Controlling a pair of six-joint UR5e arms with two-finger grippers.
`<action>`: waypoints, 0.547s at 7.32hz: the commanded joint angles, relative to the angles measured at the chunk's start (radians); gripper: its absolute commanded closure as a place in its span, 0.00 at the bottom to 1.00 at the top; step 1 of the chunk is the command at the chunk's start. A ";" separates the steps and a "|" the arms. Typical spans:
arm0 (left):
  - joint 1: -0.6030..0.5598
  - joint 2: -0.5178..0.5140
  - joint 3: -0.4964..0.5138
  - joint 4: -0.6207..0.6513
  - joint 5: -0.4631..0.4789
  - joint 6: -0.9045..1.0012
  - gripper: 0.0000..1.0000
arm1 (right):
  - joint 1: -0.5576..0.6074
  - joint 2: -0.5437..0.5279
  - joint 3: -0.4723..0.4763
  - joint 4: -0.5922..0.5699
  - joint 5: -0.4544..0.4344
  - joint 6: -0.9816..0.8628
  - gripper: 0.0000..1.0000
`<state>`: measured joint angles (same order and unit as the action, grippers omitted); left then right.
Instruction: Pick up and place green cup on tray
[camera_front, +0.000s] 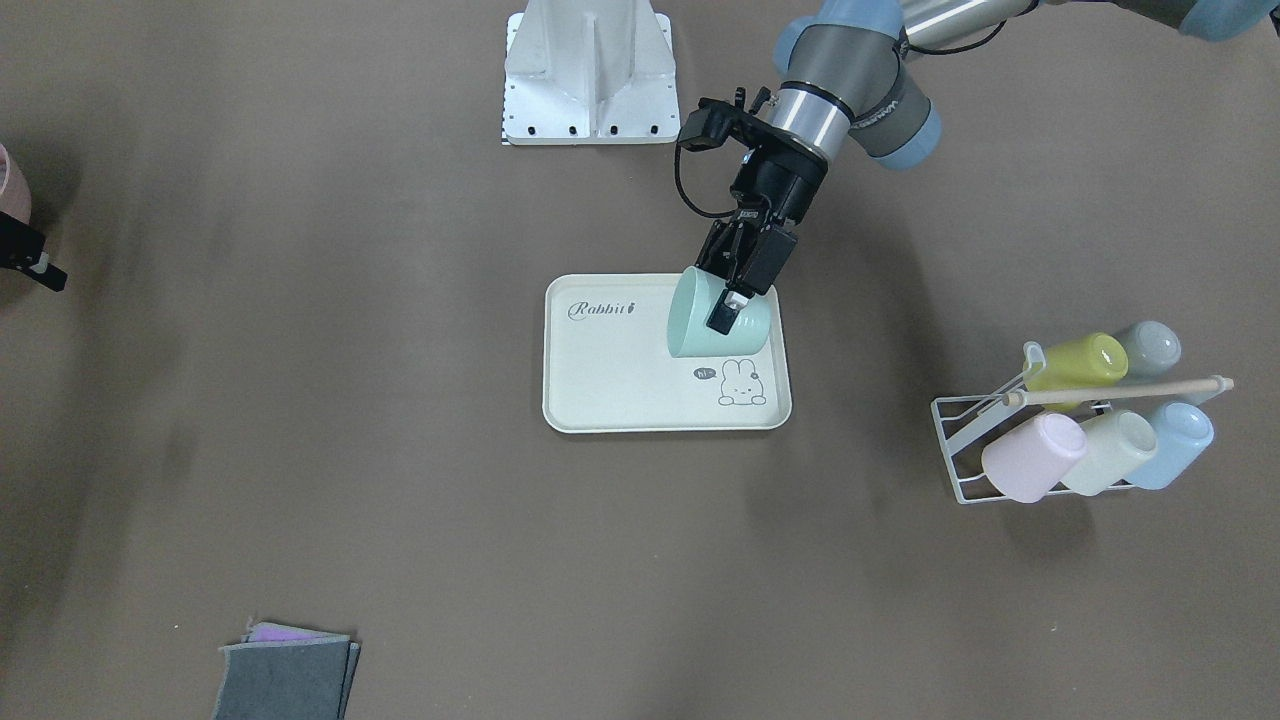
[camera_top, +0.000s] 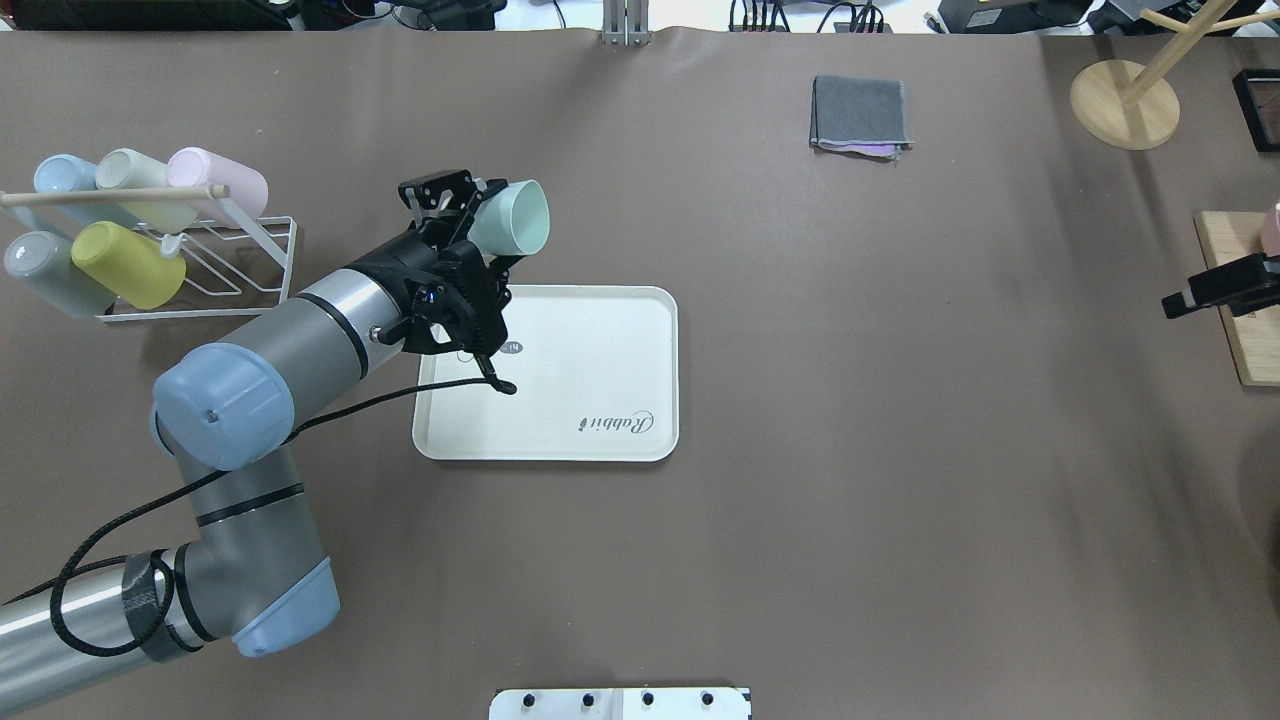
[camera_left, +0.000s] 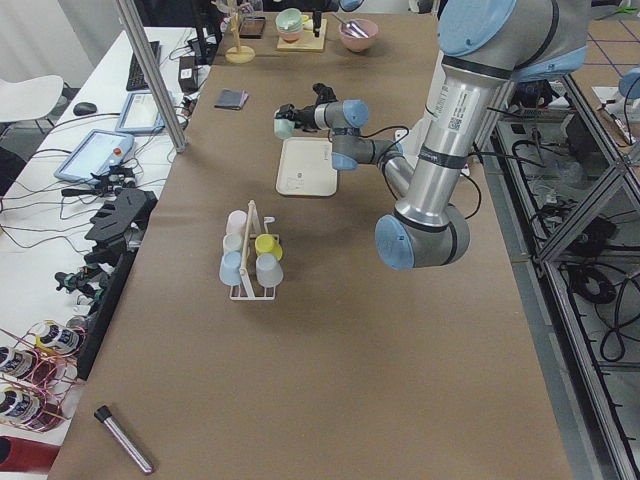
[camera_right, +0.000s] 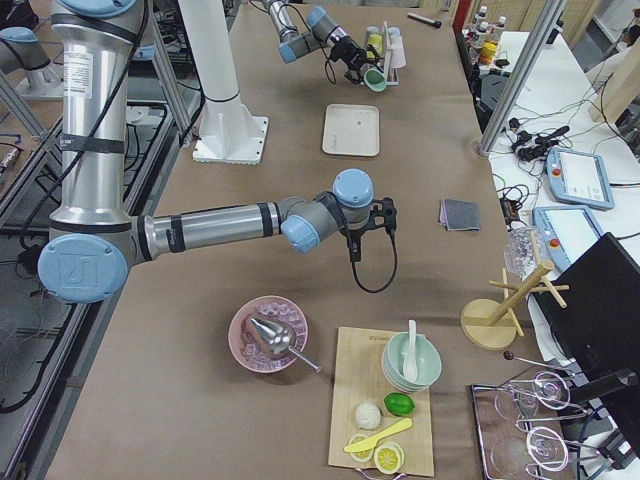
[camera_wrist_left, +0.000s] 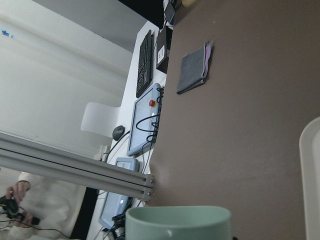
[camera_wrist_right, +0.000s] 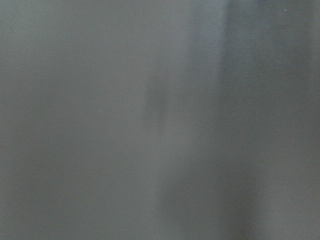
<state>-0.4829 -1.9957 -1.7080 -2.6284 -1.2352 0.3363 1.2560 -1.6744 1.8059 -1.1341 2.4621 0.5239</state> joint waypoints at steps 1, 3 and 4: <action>0.004 -0.026 0.107 -0.152 -0.154 -0.272 0.77 | 0.081 -0.004 0.003 -0.152 -0.067 -0.155 0.00; 0.007 -0.074 0.276 -0.435 -0.255 -0.452 0.77 | 0.166 0.027 0.021 -0.403 -0.142 -0.365 0.00; 0.007 -0.074 0.325 -0.520 -0.257 -0.460 0.78 | 0.202 0.059 0.074 -0.619 -0.167 -0.510 0.00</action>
<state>-0.4762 -2.0603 -1.4575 -3.0216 -1.4684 -0.0810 1.4094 -1.6474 1.8339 -1.5242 2.3332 0.1780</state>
